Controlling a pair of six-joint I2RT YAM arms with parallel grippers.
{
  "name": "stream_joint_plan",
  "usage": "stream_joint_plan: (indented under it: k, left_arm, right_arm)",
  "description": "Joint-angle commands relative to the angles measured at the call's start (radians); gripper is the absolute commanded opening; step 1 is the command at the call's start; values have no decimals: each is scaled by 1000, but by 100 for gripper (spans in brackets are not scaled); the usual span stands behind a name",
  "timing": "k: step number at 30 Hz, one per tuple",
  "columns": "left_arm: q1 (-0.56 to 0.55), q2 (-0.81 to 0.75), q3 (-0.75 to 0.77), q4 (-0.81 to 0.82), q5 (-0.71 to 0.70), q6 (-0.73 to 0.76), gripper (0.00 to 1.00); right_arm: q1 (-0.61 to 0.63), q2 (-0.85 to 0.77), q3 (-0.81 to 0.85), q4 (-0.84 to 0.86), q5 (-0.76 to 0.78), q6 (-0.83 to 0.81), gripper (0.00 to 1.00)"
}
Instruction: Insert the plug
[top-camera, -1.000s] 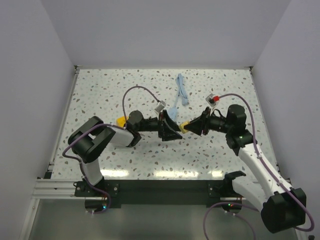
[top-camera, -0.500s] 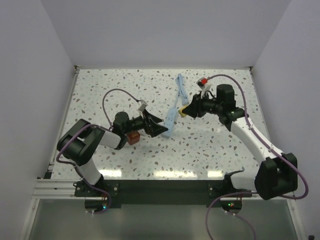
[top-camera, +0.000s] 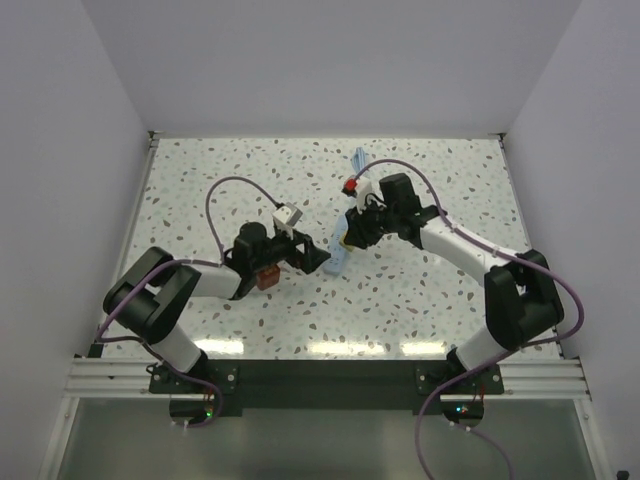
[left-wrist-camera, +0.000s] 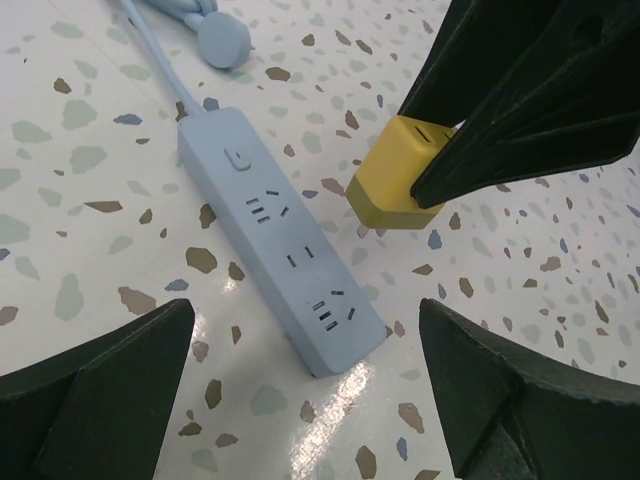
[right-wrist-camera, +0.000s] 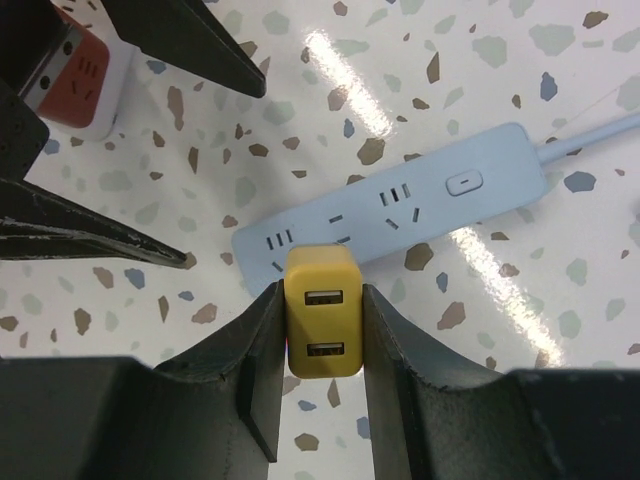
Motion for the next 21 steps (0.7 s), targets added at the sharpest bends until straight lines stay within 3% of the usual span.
stream_joint_plan:
  k: [1,8,13,17,21]
  left_arm:
    - [-13,-18,21,-55,-66,67,100]
    - [-137,19,53,-116,-276,69,100]
    - [-185,51,69,-116,-324,44,100]
    - [-220,97,100,-153,-437,52,100]
    - [-232,143,116,-139,-442,54,100]
  right_arm:
    - [12,32,68,13,48,-87,0]
    - [10,70,108,48,106,-64,0]
    - [10,47,74,108,171,7,0]
    - [9,21,48,138,120,16,0]
    - [10,10,40,139,102,19,0]
